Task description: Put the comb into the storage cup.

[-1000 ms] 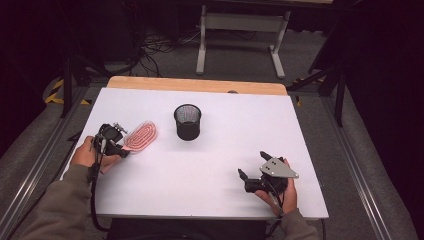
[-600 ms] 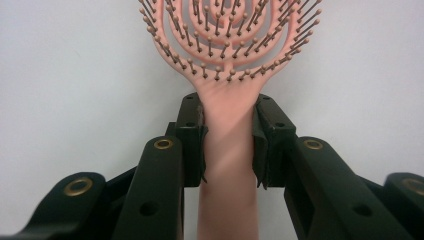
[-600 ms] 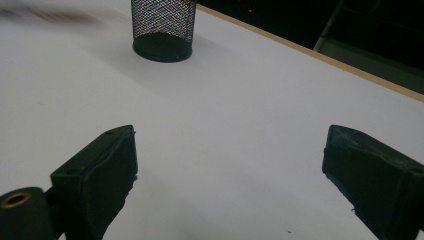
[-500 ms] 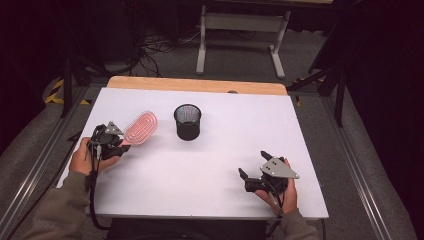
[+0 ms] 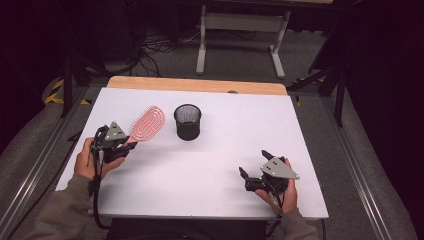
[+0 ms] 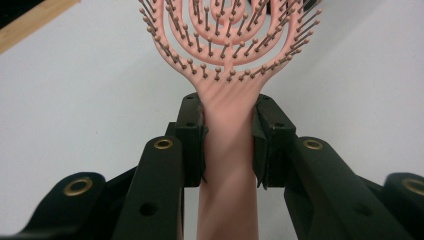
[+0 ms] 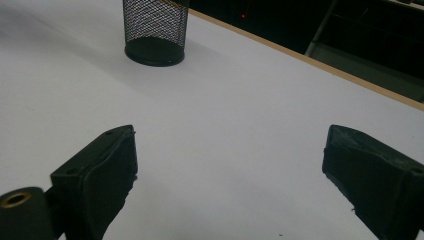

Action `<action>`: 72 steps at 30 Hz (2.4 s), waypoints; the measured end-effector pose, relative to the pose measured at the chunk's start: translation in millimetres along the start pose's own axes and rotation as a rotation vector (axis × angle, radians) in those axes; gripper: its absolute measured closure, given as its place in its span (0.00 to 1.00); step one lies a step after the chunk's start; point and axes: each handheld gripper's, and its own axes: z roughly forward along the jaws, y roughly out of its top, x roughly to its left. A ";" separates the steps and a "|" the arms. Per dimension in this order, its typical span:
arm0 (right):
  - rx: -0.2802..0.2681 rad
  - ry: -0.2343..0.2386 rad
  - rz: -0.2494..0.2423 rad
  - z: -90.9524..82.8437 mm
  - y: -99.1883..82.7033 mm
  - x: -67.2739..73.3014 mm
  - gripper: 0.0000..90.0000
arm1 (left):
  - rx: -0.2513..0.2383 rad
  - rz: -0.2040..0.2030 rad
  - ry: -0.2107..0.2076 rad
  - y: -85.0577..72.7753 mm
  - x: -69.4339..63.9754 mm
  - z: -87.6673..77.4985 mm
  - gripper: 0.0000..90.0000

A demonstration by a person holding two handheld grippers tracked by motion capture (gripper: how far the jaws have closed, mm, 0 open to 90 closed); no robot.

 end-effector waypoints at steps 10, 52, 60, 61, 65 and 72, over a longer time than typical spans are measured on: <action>-0.035 -0.013 -0.005 -1.4 2.4 2.3 0.09 | -0.134 0.058 0.006 -9.5 -9.0 -4.8 0.77; -0.235 0.142 0.036 30.2 82.2 45.3 0.05 | -0.434 0.111 -0.100 -0.6 -60.7 11.2 0.77; -0.240 0.230 0.052 42.8 95.5 61.5 0.05 | -0.464 0.104 -0.123 6.3 -76.1 17.8 0.77; -0.241 0.242 0.061 44.0 96.6 63.6 0.06 | -0.467 0.098 -0.121 6.9 -78.2 19.0 0.77; -0.252 0.295 0.082 46.2 101.1 68.7 0.08 | -0.470 0.112 -0.118 11.8 -87.0 23.5 0.77; -0.246 0.310 0.110 51.6 108.5 75.5 0.10 | -0.468 0.127 -0.128 19.6 -105.1 32.4 0.77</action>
